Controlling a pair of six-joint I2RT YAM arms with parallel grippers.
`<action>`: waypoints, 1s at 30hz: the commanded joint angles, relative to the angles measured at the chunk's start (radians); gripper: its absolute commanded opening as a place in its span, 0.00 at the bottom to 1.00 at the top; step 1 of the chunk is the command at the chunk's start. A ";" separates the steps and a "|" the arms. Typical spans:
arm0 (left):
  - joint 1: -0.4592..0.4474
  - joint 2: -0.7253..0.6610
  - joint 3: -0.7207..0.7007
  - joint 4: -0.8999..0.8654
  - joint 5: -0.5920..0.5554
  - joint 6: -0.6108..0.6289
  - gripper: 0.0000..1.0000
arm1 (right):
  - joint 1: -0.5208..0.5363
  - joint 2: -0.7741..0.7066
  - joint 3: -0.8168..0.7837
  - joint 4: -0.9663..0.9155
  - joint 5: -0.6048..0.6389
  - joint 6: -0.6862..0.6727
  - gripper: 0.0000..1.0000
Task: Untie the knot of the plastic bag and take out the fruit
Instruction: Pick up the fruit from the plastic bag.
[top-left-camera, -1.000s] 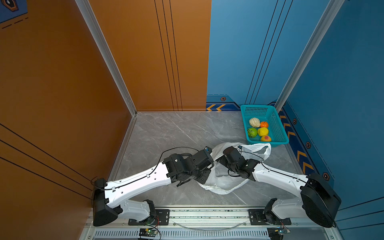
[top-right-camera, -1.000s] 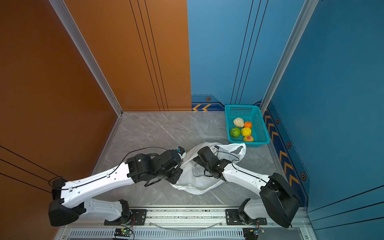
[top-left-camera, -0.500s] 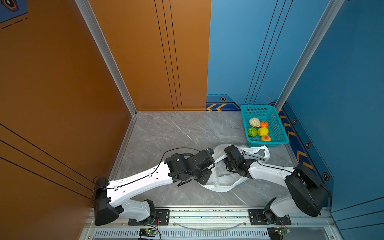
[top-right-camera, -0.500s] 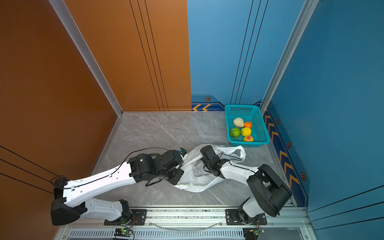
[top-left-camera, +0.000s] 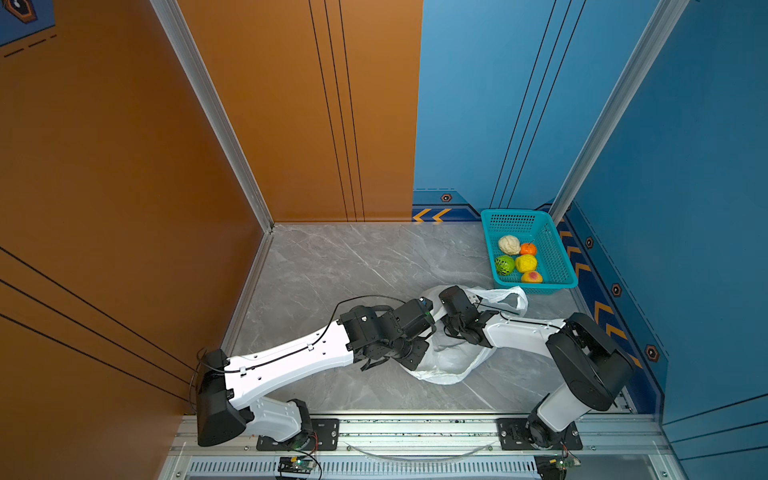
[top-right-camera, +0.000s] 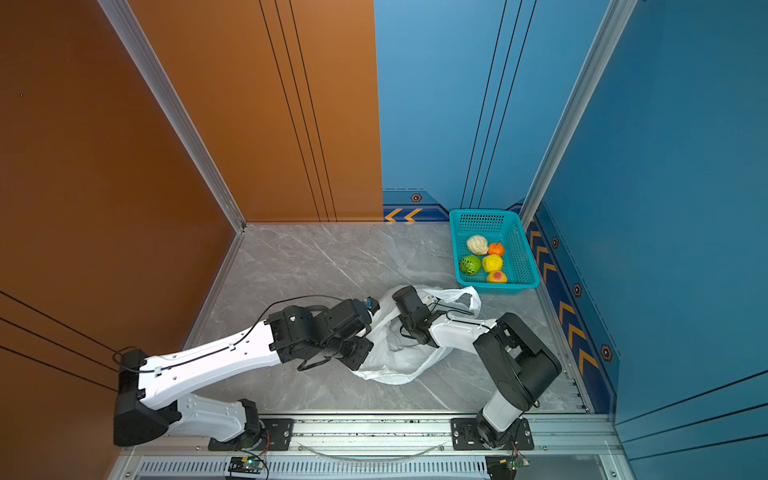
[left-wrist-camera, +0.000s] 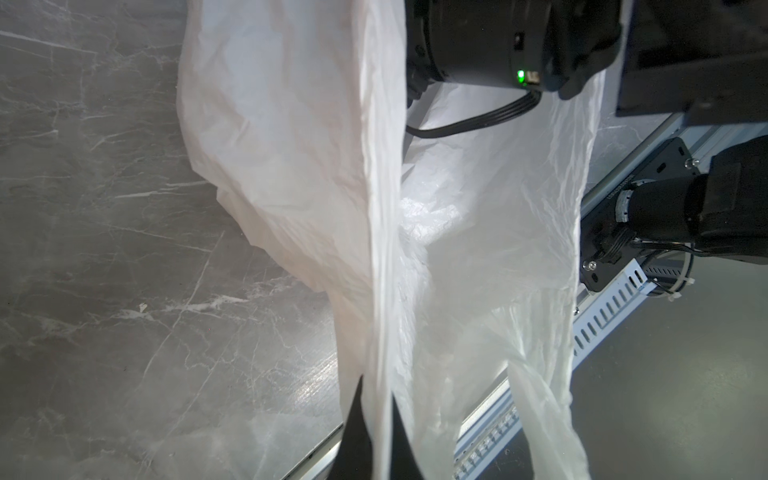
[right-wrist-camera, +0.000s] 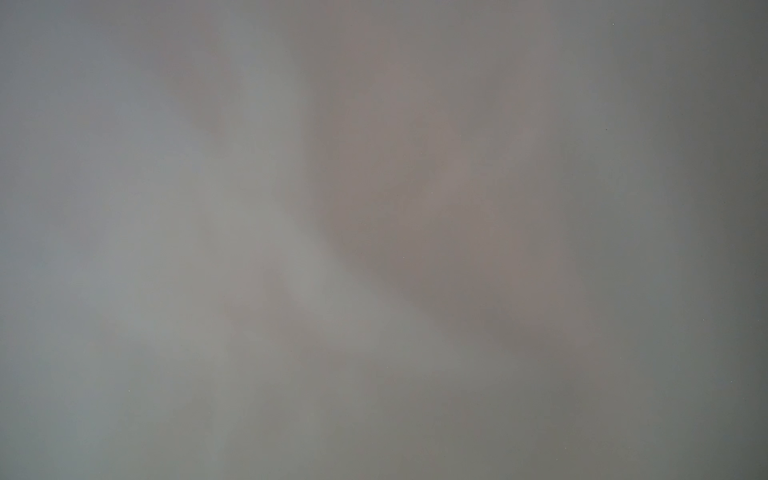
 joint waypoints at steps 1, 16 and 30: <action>-0.010 0.002 0.001 0.008 0.046 0.014 0.00 | -0.006 0.053 0.040 -0.043 0.017 0.018 0.87; 0.022 -0.047 -0.061 0.008 0.047 -0.016 0.00 | -0.004 0.098 0.059 -0.019 -0.001 -0.001 0.42; 0.092 -0.081 -0.080 0.011 0.002 -0.043 0.00 | 0.011 -0.082 -0.005 -0.062 -0.028 -0.062 0.32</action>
